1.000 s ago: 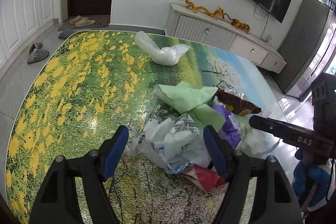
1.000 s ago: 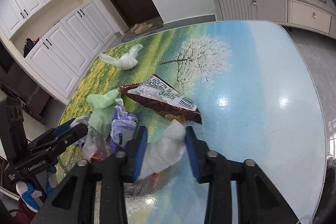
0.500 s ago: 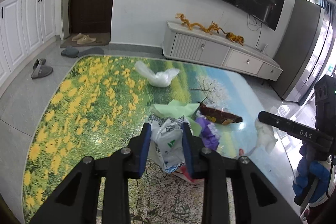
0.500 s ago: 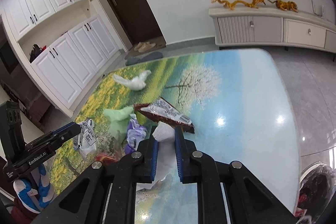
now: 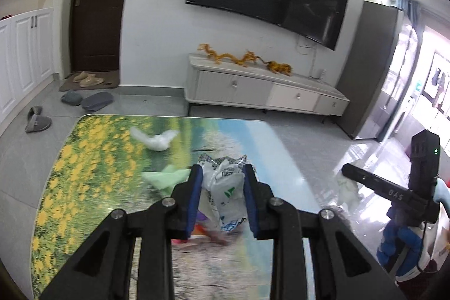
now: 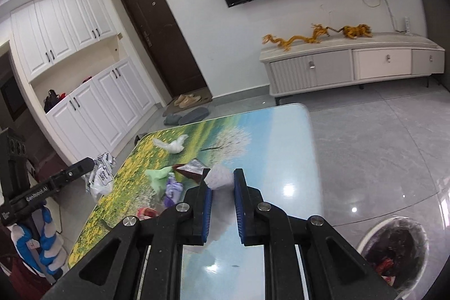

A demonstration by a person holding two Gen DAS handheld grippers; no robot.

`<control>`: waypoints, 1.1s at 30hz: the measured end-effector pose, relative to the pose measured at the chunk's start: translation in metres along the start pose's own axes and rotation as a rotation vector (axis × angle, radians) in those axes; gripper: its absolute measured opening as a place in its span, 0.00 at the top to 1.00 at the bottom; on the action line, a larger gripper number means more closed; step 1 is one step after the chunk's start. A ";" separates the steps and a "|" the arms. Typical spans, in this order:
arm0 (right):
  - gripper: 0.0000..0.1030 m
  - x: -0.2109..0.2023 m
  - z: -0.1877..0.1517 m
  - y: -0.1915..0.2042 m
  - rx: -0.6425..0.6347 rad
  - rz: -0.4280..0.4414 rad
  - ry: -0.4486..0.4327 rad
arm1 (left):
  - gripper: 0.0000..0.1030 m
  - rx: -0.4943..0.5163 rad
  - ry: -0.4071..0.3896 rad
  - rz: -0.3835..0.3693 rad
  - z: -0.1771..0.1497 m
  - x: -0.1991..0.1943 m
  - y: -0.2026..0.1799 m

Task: Collect trash
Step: 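Grasp the white tissue with the right gripper while the left grasps the white plastic bag, then carry both items over the bin and open both grippers to drop them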

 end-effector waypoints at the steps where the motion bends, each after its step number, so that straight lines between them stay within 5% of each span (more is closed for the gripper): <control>1: 0.86 -0.009 -0.001 -0.009 0.009 -0.010 -0.010 | 0.74 0.013 0.007 -0.023 0.001 0.001 -0.014; 9: 0.86 -0.075 -0.027 -0.108 0.142 -0.148 -0.067 | 0.74 0.139 0.096 -0.184 -0.008 0.038 -0.148; 18: 0.86 -0.100 -0.074 -0.219 0.330 -0.298 -0.030 | 0.72 0.253 0.293 -0.348 -0.060 0.123 -0.305; 26: 0.81 -0.101 -0.115 -0.282 0.466 -0.365 0.029 | 0.68 0.252 0.408 -0.415 -0.092 0.182 -0.377; 30: 0.62 -0.106 -0.129 -0.301 0.512 -0.390 0.036 | 0.56 0.236 0.445 -0.438 -0.099 0.199 -0.393; 33: 0.61 -0.111 -0.135 -0.307 0.537 -0.411 0.037 | 0.51 0.236 0.459 -0.449 -0.103 0.205 -0.400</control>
Point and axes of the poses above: each gripper's, at about its wrist camera, not at the fingertips, and x roughly the way its jaws point, y to its left, z to its top, the point moved 5 cm from there along x, roughly the way its jaws point, and after that the axes turned 7 degrees about z, right-handed, at the moved point
